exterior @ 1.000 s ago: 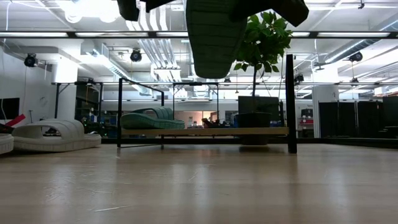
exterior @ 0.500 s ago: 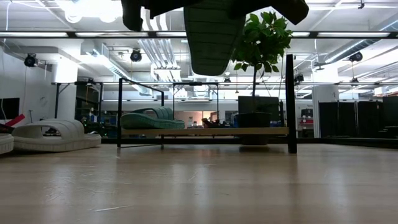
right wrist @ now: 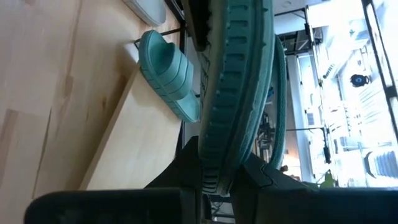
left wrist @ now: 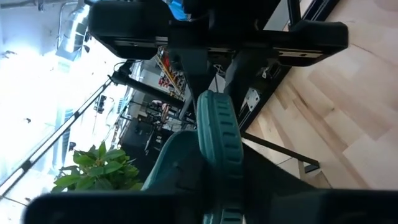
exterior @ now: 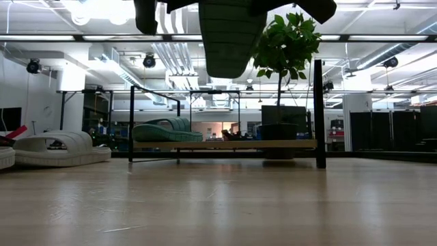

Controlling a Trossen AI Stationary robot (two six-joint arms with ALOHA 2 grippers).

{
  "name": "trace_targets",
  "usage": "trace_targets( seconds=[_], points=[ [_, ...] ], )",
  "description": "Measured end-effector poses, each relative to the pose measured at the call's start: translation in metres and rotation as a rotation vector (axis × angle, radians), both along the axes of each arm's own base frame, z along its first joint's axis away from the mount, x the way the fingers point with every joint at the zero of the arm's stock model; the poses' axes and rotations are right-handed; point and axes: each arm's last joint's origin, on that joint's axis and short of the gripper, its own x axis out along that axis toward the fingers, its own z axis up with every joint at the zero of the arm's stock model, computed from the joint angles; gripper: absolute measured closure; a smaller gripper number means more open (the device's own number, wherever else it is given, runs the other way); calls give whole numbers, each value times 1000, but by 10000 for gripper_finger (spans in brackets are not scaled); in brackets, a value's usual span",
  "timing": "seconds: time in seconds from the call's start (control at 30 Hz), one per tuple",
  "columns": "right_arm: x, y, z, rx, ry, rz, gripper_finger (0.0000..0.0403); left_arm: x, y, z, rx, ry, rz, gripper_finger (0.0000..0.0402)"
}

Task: Pick and place slides into the shelf
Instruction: Put the green slipper on the shelf

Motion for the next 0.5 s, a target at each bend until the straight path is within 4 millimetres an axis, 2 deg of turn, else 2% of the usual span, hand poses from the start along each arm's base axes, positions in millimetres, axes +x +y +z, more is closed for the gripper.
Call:
trace_targets(
  seconds=[0.17, 0.33, 0.5],
  points=[
    [1, 1, 4, 24, -22, -4, 353, 0, 1, 0, 7, -3, 5, 376],
    [0, 0, 10, 97, -137, -50, 284, -1, 3, 0, 9, -2, 67, 376],
    [-19, -1, 24, 136, -178, -66, 229, -4, 7, -4, 16, 12, 134, 376]
  ],
)
